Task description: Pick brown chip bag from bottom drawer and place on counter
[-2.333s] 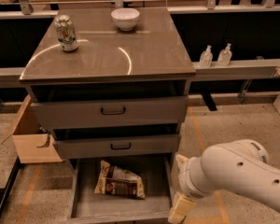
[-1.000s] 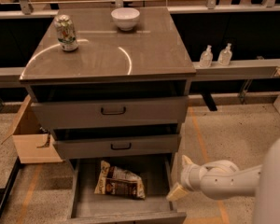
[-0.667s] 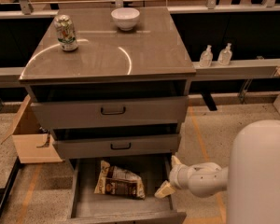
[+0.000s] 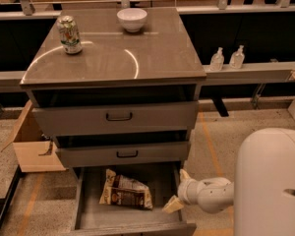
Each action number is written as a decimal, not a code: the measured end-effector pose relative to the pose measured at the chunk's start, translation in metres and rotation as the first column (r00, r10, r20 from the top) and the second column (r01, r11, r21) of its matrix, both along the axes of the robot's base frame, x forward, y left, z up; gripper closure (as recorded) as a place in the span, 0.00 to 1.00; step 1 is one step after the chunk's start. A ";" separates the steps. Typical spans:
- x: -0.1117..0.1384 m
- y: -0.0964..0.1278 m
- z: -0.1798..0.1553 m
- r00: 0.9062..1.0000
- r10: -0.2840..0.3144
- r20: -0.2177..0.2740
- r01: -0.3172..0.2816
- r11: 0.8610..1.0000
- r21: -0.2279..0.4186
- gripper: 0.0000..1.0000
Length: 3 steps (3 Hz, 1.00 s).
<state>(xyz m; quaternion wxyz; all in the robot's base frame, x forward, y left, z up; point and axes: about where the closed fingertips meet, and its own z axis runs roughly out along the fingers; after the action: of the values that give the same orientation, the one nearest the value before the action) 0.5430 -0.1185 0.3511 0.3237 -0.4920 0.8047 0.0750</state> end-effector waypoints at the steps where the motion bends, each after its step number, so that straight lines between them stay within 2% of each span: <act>1: -0.002 0.017 -0.037 1.000 -0.027 0.003 0.027 0.996 0.089 0.00; 2: -0.004 0.046 -0.080 1.000 -0.027 -0.009 0.028 0.982 0.184 0.00; 3: -0.001 0.071 -0.111 1.000 -0.012 -0.013 0.015 0.969 0.245 0.00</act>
Offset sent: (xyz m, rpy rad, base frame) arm 0.0058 0.0653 -0.1334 0.3072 0.0170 -0.0102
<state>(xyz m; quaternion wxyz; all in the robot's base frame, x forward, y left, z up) 0.5420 -0.0475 0.2398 0.3778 -0.4421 0.7946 0.1744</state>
